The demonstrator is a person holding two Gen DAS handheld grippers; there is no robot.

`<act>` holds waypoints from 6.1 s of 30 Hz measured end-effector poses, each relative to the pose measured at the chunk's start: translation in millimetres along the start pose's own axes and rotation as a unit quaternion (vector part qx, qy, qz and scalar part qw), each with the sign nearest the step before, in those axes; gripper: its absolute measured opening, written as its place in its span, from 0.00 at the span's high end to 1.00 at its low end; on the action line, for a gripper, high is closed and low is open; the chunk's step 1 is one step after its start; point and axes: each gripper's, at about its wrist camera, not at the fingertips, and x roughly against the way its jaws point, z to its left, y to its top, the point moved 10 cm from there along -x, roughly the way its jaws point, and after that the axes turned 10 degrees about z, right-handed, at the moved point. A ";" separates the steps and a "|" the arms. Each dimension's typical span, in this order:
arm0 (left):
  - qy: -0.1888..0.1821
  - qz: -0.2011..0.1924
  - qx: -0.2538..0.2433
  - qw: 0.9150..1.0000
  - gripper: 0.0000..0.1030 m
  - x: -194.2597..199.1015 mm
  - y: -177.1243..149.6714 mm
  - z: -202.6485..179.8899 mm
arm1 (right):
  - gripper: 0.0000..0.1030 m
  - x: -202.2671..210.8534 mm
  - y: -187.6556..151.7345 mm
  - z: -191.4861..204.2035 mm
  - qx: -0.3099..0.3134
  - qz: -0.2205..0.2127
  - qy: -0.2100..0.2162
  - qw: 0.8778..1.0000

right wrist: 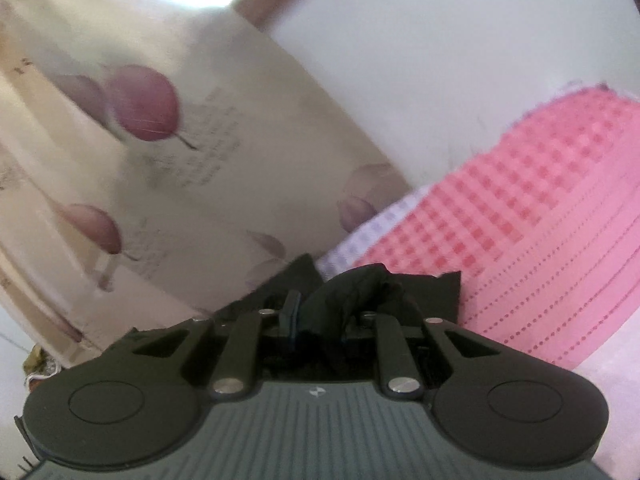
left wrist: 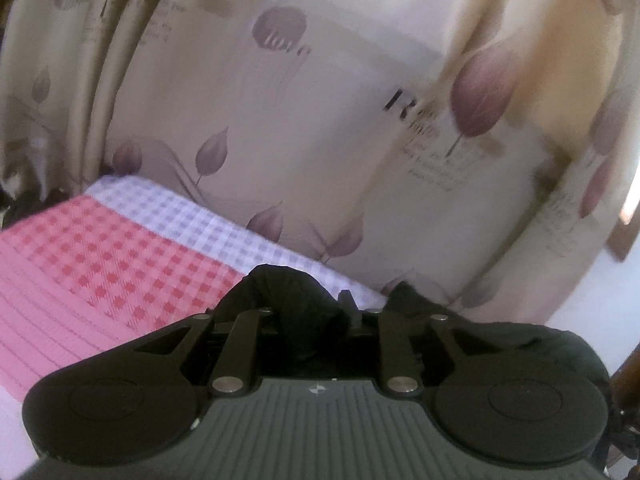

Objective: Fold large clothes

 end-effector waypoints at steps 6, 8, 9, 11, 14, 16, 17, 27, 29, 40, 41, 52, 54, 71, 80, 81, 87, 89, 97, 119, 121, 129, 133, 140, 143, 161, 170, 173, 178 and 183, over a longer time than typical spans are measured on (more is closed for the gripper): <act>-0.009 0.015 0.034 0.999 0.59 -27.9 -8.7 14.4 | 0.74 -29.7 -2.3 -20.8 -0.040 0.010 0.007 0.999; -0.012 0.017 0.041 0.999 0.51 -34.5 -11.7 16.3 | 0.68 -34.4 -4.0 -23.8 -0.045 0.010 0.010 0.999; -0.014 0.017 0.043 0.999 0.49 -36.2 -13.3 16.8 | 0.67 -35.9 -5.1 -24.0 -0.044 0.011 0.009 0.999; -0.017 0.013 0.050 0.999 0.37 -37.8 -15.9 17.7 | 0.60 -37.0 -6.9 -24.5 -0.043 0.009 0.013 0.999; -0.013 -0.001 0.049 0.999 0.13 -35.9 -17.3 17.0 | 0.38 -31.1 -7.5 -22.3 -0.047 -0.002 0.032 0.998; 0.014 -0.032 0.038 0.999 0.00 -27.7 -15.1 18.0 | 0.17 -23.1 -7.0 -19.7 -0.048 -0.017 0.040 0.998; 0.024 -0.047 0.031 0.998 0.00 -22.8 -13.8 17.2 | 0.11 -18.5 -6.2 -18.2 -0.047 -0.028 0.043 0.998; 0.023 -0.024 -0.038 0.999 0.41 -15.9 -19.4 -6.1 | 0.54 -17.3 -13.2 1.7 0.088 -0.008 -0.068 0.994; 0.008 -0.011 -0.059 0.998 0.47 -20.4 -21.0 -21.7 | 0.54 -26.8 -12.8 9.8 0.119 -0.001 -0.084 0.989; 0.048 0.049 -0.086 0.994 0.47 -96.5 -20.8 -28.5 | 0.54 -99.7 -7.6 18.8 0.209 0.055 -0.175 0.960; 0.053 0.058 -0.078 0.994 0.47 -103.5 -22.4 -20.1 | 0.54 -104.7 -9.6 15.7 0.212 0.061 -0.181 0.958; 0.088 0.070 -0.038 0.993 0.46 -134.2 -33.3 24.1 | 0.56 -130.0 -27.3 -6.1 0.215 0.086 -0.201 0.952; 0.076 0.065 -0.018 0.995 0.46 -134.8 -33.8 31.1 | 0.56 -131.4 -30.5 -7.2 0.222 0.083 -0.204 0.950; 0.039 0.052 0.024 0.998 0.55 -134.2 -37.6 50.5 | 0.56 -137.7 -34.8 -12.7 0.243 0.082 -0.216 0.942; 0.051 0.051 0.012 0.997 0.55 -132.8 -37.9 47.8 | 0.55 -136.9 -34.7 -9.7 0.247 0.083 -0.221 0.940; 0.052 0.050 0.012 0.997 0.55 -132.7 -37.9 47.8 | 0.55 -137.1 -34.3 -9.4 0.247 0.085 -0.223 0.939; 0.054 0.051 0.003 0.997 0.55 -132.3 -38.2 48.5 | 0.50 -132.8 -31.9 -0.7 0.254 0.095 -0.245 0.931; 0.054 0.051 0.003 0.997 0.55 -132.5 -38.2 48.7 | 0.45 -123.7 -31.2 7.8 0.258 0.077 -0.264 0.926; 0.051 0.050 -0.002 0.997 0.53 -132.1 -38.6 47.6 | 0.25 -94.8 -54.7 99.4 0.308 -0.012 -0.203 0.929; 0.040 0.059 -0.034 0.997 0.35 -132.2 -41.9 40.7 | 0.64 -227.7 -162.6 178.6 0.385 0.139 -0.112 0.905; 0.039 0.061 -0.036 0.997 0.34 -132.3 -42.3 40.0 | 0.64 -232.9 -163.1 174.3 0.374 0.153 -0.111 0.908; 0.015 0.084 -0.064 0.994 0.18 -120.9 -39.6 31.1 | 0.64 -242.0 -168.8 166.5 0.367 0.176 -0.111 0.907; -0.022 0.104 -0.081 0.991 0.13 -97.4 -29.1 36.9 | 0.64 -244.5 -169.0 166.1 0.369 0.179 -0.107 0.906; -0.091 0.145 -0.054 0.984 0.15 -77.5 -14.3 92.3 | 0.64 -246.3 -168.4 164.1 0.365 0.173 -0.096 0.910; -0.129 0.172 -0.057 0.975 0.22 -80.3 -25.3 99.8 | 0.64 -245.7 -168.6 163.6 0.364 0.170 -0.093 0.911; -0.287 0.282 -0.105 0.910 0.11 -109.8 -52.7 64.1 | 0.63 -242.7 -171.5 163.2 0.366 0.150 -0.079 0.915; -0.322 0.278 -0.093 0.900 0.03 -116.2 -55.5 52.2 | 0.63 -240.1 -173.3 163.2 0.368 0.137 -0.076 0.916; -0.333 0.274 -0.104 0.896 0.00 -113.1 -57.4 53.3 | 0.63 -239.5 -173.8 163.4 0.368 0.135 -0.076 0.917; -0.349 0.251 -0.157 0.889 0.00 -108.4 -62.5 51.9 | 0.63 -239.7 -174.2 163.7 0.369 0.131 -0.075 0.917; -0.359 0.255 -0.149 0.885 0.00 -109.9 -60.6 53.7 | 0.63 -239.1 -175.1 164.4 0.372 0.126 -0.076 0.916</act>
